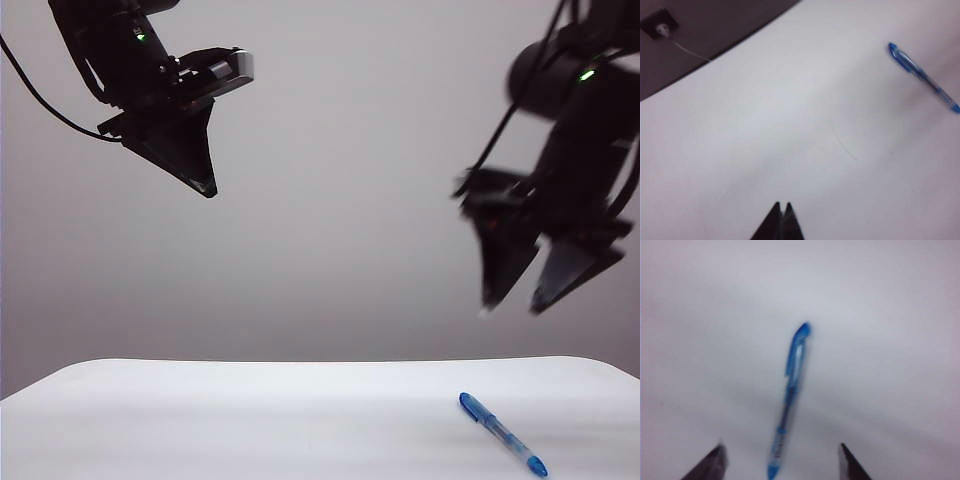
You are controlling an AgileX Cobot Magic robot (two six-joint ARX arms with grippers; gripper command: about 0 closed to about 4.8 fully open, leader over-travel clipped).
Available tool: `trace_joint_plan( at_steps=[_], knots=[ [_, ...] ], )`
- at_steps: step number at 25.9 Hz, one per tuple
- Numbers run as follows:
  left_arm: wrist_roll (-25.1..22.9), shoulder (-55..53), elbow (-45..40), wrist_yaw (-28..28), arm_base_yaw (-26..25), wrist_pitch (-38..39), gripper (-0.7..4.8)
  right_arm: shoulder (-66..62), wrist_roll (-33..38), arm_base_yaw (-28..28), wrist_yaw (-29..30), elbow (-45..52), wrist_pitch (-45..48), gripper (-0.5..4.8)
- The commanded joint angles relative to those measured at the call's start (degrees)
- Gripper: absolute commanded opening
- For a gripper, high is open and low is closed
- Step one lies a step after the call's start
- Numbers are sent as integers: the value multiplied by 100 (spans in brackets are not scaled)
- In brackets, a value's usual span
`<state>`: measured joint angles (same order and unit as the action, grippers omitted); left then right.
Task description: Pick up the pen and remove the cap.
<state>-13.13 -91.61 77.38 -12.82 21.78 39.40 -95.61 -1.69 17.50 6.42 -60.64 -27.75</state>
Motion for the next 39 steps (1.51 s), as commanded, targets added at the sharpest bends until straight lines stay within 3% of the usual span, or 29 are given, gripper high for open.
trace_joint_plan(
  at_steps=[1,3,5,17,19,20,25,28,30,32,39],
  knots=[
    [-11,22,31,9,-11,-31,-3,-319,-2,197,-144,-33,-31,333],
    [-20,22,31,-2,-13,-33,-3,-476,-4,308,-271,-31,-37,400],
    [-17,22,28,-37,-4,-26,-3,-654,-2,367,-411,-31,-44,427],
    [-15,22,28,-138,-4,-48,-3,-1357,177,424,-426,-24,249,416],
    [-15,22,28,-138,-4,-48,-3,-1458,186,424,-415,-24,348,352],
    [-15,22,28,-136,-4,-48,-3,-1504,190,424,-411,-22,380,290],
    [-13,11,28,-138,-4,-28,-3,-1596,197,424,-391,-20,400,235],
    [4,11,28,-142,-4,-24,-3,-1670,197,426,-387,-20,417,104],
    [2,11,28,-146,-4,-7,-3,-1714,195,420,-374,-17,396,65],
    [2,11,28,-146,-4,13,-3,-1727,175,420,-374,-20,400,-6],
    [9,11,28,-160,-4,-72,8,-1545,138,420,-216,-190,57,-6]
  ],
)
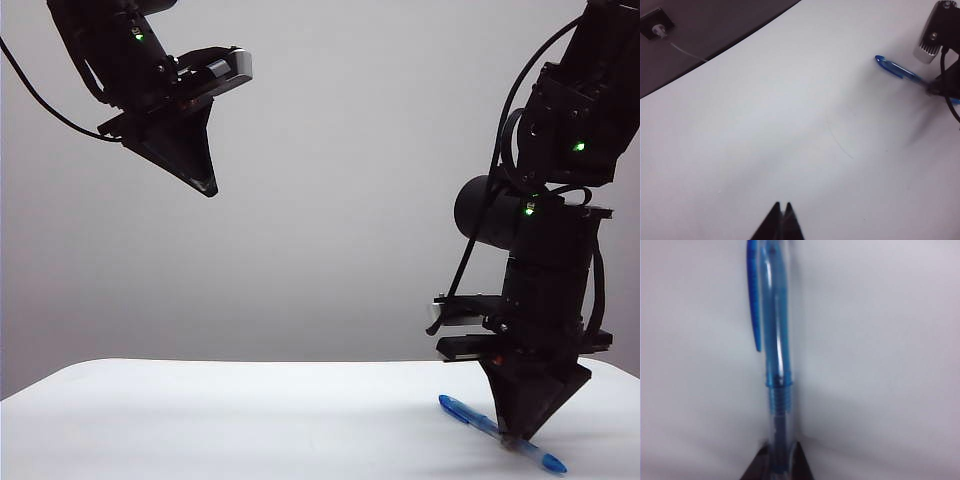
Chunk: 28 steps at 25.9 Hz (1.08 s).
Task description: Pick up the pen and remove the cap.
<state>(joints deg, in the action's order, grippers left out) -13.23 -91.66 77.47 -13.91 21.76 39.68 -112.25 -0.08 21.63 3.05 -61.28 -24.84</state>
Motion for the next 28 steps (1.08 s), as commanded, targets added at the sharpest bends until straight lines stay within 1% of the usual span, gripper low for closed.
trace_joint_plan(
  at_steps=[1,2,4,5,10,11,12,13,16,18,20,21,22,23,27,28],
  knots=[
    [68,17,20,-57,-2,-188,32,225,-44,7,212,-280,-396,-6],
    [190,17,20,-74,-2,-264,32,306,-46,9,273,-374,-498,-6],
    [485,20,22,-385,-24,-538,31,540,-61,9,459,-621,-695,-6],
    [654,31,22,-737,-57,-793,31,726,-63,7,660,-789,-846,-6],
    [1121,37,22,-1615,-186,-1663,31,1228,-87,7,1228,-1211,-1250,-6],
    [1333,37,22,-1932,-264,-1985,32,1484,-133,7,1567,-1375,-1379,-6],
    [1467,37,22,-2118,-332,-2166,32,1600,-168,4,1733,-1458,-1429,-6],
    [1779,37,22,-2347,-420,-2417,37,1834,-168,-9,1976,-1652,-1547,-6],
    [2267,31,20,-2920,-535,-2918,125,2197,-164,-31,2337,-1947,-1604,-6],
    [2660,31,20,-3445,-542,-3390,157,2435,-157,-28,2511,-2118,-1554,-6],
    [3121,31,20,-3912,-540,-3991,157,2636,-142,-17,2739,-2243,-1438,-6],
    [3471,31,20,-4273,-531,-4548,157,2782,-138,-7,2979,-2299,-1281,-6],
    [3696,31,20,-4439,-525,-4889,157,2855,-131,-4,3082,-2315,-1191,-6],
    [4041,31,20,-4627,-472,-5429,157,2940,-103,-4,3119,-2319,-1080,-6],
    [4903,31,20,-4905,-426,-6629,157,2964,-105,-2,3126,-2321,-1045,-6],
    [5036,31,20,-4911,-411,-6819,157,2959,-103,-2,3123,-2321,-1034,-6]
  ],
)
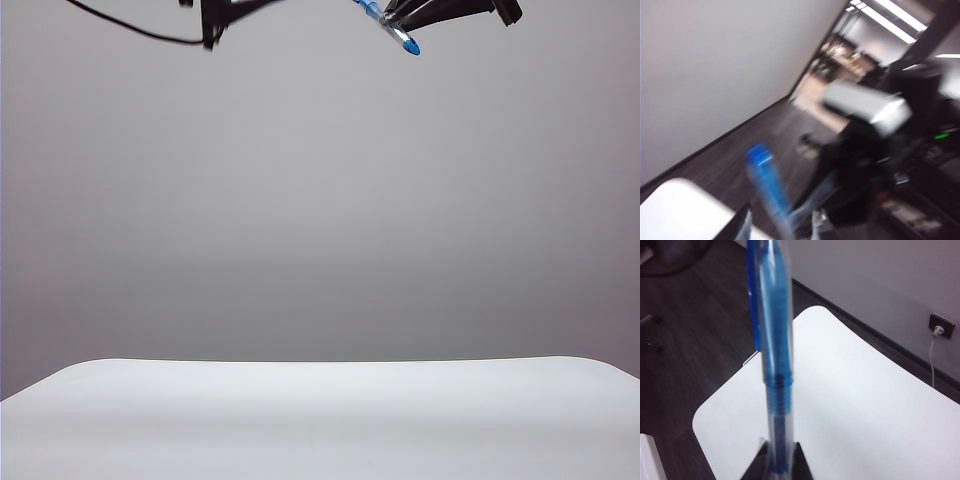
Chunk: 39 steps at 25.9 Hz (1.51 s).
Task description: Pick up the pen and remove the cap.
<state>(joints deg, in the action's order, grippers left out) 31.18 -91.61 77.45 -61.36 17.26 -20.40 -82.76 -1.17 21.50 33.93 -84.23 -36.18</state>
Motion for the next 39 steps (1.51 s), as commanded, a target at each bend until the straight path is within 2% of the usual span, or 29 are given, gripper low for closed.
trace_joint_plan(
  at_steps=[1,4,8,11,19,23,25,27,34,37,39],
  knots=[
    [715,26,22,-153,70,-973,157,9,9,11,46,-26,142,-6],
    [739,26,22,-57,181,-1062,157,11,190,22,98,-26,422,-6],
    [503,24,22,17,343,-1054,157,11,505,24,293,-28,914,-6],
    [391,24,22,413,507,-1102,157,11,817,26,603,-28,1327,-6],
    [-63,22,22,973,658,-1091,152,11,1051,33,1073,-28,1453,-6],
    [-96,-9,17,942,662,-1080,150,11,1132,35,1381,-28,1460,-6],
    [-98,-13,13,852,662,-1088,131,11,1150,35,1539,-26,1458,-6],
    [-98,-13,13,796,660,-1102,81,11,1154,35,1659,-26,1456,-6],
    [-118,-15,11,734,660,-1099,74,11,1172,35,2129,-26,1456,-6],
    [-118,-15,11,741,660,-1099,20,11,1174,35,2135,-28,1456,-6],
    [-125,-15,11,739,660,-1102,11,11,1172,35,2168,-28,1453,-6]
  ],
)
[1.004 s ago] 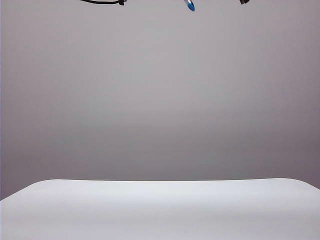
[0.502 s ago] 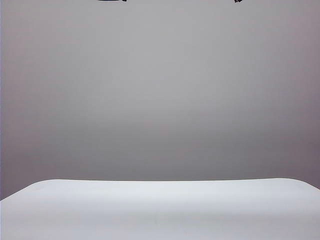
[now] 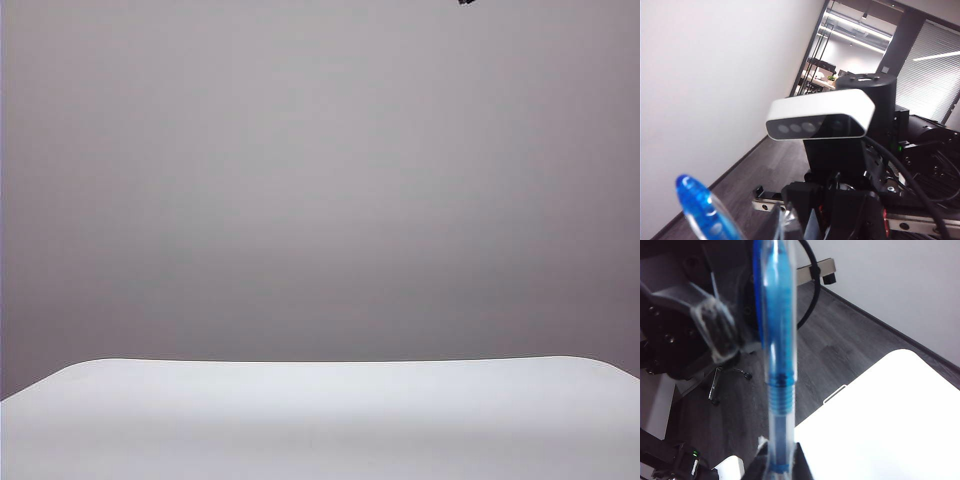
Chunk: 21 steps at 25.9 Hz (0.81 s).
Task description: Pick up the pen and remove the cap.
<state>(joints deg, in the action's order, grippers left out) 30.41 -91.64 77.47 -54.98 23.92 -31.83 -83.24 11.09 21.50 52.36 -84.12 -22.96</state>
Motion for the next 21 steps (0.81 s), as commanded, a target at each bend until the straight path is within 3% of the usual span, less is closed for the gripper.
trace_joint_plan(
  at_steps=[1,15,16,19,21],
  knots=[
    [-59,-15,9,101,-7,44,4,59,-55,35,337,-39,133,-6],
    [-173,-57,9,308,-7,72,-5,59,-59,35,540,-39,142,-6],
    [-251,-57,9,343,-7,87,3,59,-57,35,540,-39,142,-6],
    [-503,-57,9,378,-7,138,94,59,-61,35,542,-39,142,-6],
    [-514,-57,9,435,-7,153,119,59,-61,35,542,-37,160,-6]
  ],
)
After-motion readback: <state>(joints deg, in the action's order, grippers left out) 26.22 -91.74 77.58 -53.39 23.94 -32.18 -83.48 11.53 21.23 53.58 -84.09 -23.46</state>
